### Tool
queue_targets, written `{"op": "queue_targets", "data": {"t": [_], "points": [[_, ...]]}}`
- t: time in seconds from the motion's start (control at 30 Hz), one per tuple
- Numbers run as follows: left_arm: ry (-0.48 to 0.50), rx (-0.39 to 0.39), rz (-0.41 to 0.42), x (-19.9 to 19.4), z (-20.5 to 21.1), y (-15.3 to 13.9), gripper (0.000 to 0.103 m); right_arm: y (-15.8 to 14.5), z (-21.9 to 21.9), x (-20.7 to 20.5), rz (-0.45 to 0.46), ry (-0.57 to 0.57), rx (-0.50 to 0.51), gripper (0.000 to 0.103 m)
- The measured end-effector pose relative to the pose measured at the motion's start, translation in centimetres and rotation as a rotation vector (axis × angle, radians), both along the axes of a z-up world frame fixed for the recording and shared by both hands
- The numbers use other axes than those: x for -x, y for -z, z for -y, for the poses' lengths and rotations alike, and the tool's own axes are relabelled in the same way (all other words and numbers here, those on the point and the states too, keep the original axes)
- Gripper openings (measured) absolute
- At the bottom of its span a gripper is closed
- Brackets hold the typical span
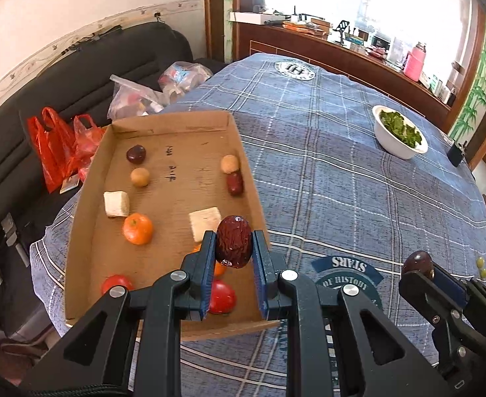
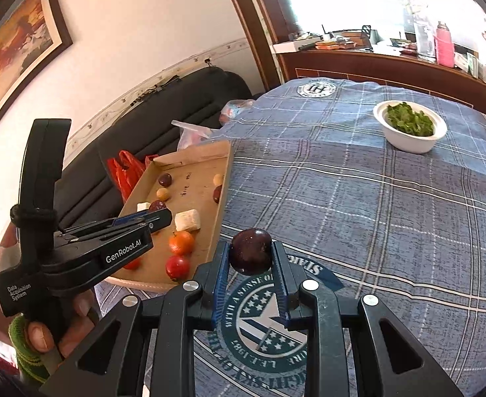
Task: Organize fruits
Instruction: 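Carry both held dates over the cardboard tray with both tools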
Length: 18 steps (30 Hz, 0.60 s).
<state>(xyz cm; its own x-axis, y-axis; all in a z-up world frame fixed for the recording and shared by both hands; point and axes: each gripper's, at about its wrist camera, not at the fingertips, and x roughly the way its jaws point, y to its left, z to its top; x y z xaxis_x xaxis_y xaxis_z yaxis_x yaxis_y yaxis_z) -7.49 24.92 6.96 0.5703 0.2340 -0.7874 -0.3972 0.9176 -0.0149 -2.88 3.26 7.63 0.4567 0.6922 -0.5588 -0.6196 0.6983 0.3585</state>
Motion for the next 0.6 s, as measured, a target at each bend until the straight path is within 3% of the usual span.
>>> {"op": "queue_targets", "data": {"t": [0.6], "points": [[-0.131,0.023,-0.007,0.8,-8.2,0.3,0.019,-0.8,-6.6,-2.2,-0.01,-0.093,0.002,0.025]]}}
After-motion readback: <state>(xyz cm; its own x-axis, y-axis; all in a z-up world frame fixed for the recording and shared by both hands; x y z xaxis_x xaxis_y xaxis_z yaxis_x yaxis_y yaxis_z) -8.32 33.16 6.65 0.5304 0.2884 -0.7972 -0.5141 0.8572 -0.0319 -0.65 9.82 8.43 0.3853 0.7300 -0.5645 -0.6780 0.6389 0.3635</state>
